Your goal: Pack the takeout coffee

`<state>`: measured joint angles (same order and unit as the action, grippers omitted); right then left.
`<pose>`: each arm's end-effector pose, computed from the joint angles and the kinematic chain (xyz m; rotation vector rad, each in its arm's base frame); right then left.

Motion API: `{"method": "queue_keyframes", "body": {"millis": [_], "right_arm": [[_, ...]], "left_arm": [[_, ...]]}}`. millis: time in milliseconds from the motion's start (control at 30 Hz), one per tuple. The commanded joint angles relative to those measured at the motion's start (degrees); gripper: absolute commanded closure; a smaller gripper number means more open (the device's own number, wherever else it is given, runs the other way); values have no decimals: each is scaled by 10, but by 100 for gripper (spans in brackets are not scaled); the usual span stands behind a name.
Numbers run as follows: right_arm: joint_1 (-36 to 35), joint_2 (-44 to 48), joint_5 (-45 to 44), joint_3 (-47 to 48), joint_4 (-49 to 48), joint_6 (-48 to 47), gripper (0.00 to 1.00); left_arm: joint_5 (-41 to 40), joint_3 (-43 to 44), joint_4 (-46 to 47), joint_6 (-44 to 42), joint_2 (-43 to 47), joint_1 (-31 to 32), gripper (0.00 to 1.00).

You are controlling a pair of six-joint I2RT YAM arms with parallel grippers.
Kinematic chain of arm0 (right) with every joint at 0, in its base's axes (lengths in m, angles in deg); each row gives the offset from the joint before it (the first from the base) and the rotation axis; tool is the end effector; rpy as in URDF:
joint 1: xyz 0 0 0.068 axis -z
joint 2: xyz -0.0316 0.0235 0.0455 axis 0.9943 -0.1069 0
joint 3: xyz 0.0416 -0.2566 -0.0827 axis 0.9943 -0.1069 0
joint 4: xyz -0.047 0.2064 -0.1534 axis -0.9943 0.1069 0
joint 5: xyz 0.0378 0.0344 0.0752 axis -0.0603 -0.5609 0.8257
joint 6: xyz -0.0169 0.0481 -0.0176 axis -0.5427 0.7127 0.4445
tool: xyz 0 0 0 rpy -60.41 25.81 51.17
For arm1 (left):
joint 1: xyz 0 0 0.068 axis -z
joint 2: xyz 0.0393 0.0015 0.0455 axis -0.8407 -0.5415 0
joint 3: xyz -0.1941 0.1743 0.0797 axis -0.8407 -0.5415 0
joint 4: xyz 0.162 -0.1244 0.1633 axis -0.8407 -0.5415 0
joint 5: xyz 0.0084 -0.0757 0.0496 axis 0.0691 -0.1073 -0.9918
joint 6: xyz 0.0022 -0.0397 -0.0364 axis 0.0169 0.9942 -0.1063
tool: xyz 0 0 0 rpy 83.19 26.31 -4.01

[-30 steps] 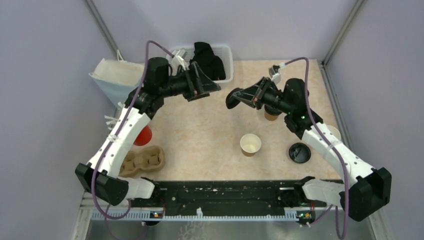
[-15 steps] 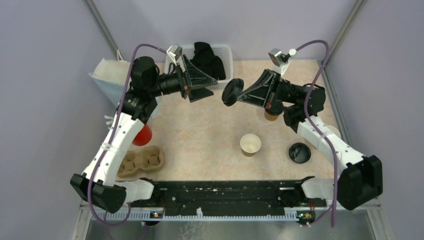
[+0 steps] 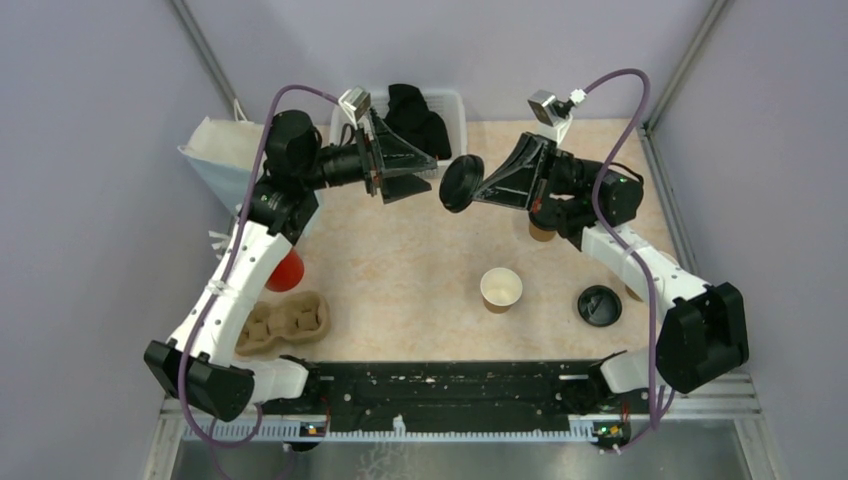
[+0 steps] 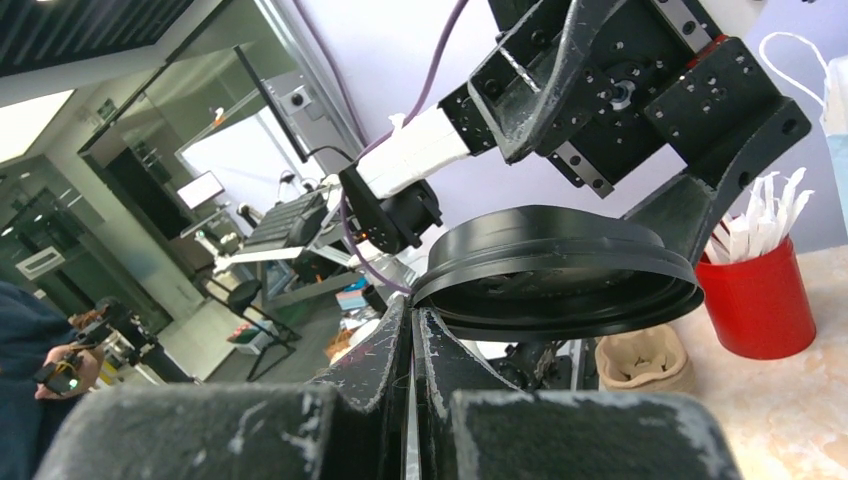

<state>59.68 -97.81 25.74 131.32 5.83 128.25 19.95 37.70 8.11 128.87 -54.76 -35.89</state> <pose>0.2294 0.1381 0.4350 -0.8281 1.1746 1.9826 0.2381 -0.1237 0.4620 0.0713 1.9836 -1.8642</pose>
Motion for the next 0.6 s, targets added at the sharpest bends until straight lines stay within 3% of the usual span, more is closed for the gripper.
{"method": "queue_keyframes", "body": {"millis": [0, 567], "right_arm": [[-11, -6, 3, 28, -26, -18, 100], [-14, 8, -2, 13, 98, -130, 100]], "left_arm": [[22, 9, 29, 26, -10, 6, 2], [25, 17, 22, 18, -19, 7, 9]]}}
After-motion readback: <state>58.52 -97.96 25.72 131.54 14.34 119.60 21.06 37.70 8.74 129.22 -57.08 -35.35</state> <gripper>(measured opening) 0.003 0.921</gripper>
